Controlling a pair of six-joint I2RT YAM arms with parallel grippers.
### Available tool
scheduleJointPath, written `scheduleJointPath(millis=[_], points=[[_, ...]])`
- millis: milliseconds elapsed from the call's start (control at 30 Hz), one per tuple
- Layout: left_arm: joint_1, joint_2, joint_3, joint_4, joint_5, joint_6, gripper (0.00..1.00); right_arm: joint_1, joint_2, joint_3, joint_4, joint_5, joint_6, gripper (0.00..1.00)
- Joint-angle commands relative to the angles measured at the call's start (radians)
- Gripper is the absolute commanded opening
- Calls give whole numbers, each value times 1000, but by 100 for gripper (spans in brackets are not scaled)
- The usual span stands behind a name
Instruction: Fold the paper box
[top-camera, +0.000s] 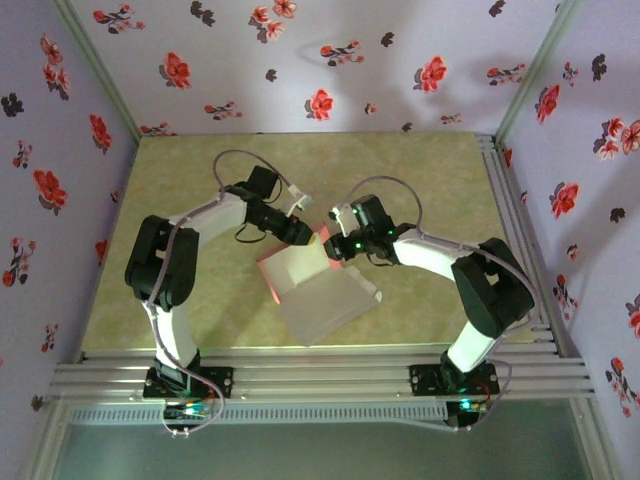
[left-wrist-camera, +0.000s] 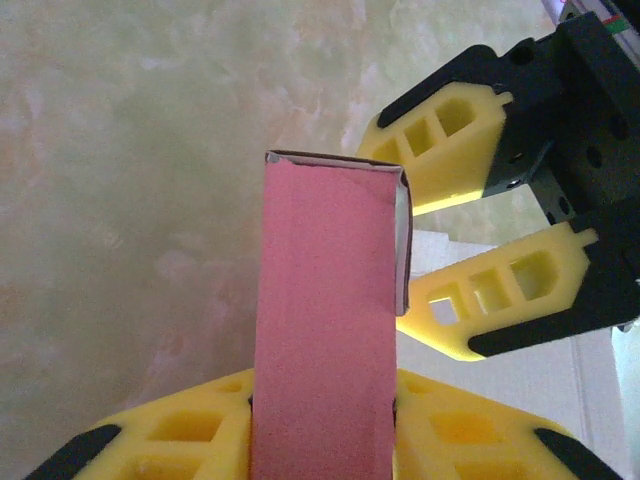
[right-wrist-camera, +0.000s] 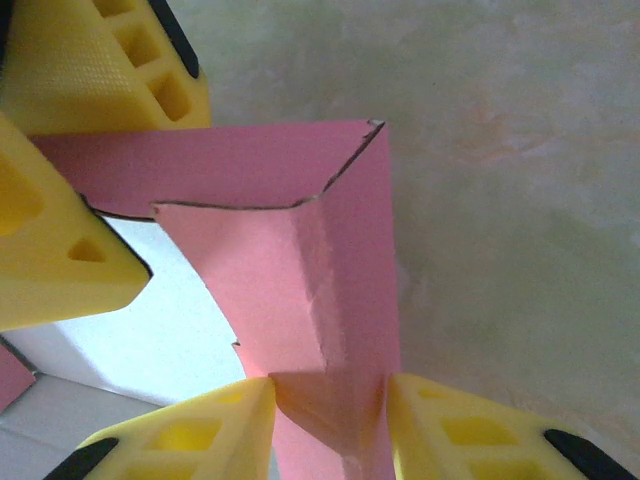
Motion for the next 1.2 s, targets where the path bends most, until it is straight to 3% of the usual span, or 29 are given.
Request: scheduleJointPath(millis=[0, 267, 533, 933, 1167], points=[[5, 21, 36, -10, 44, 22, 31, 14, 46, 7, -52, 9, -27, 36], [18, 28, 39, -9, 50, 17, 31, 14, 65, 20, -60, 44, -31, 29], [45, 21, 59, -18, 79, 0, 44, 25, 96, 41, -97, 81, -48, 26], [51, 18, 65, -13, 45, -12, 44, 71, 148, 117, -222, 224, -78, 14], [50, 17, 58, -21, 7, -9, 40, 77, 123, 114, -233, 236, -71, 13]])
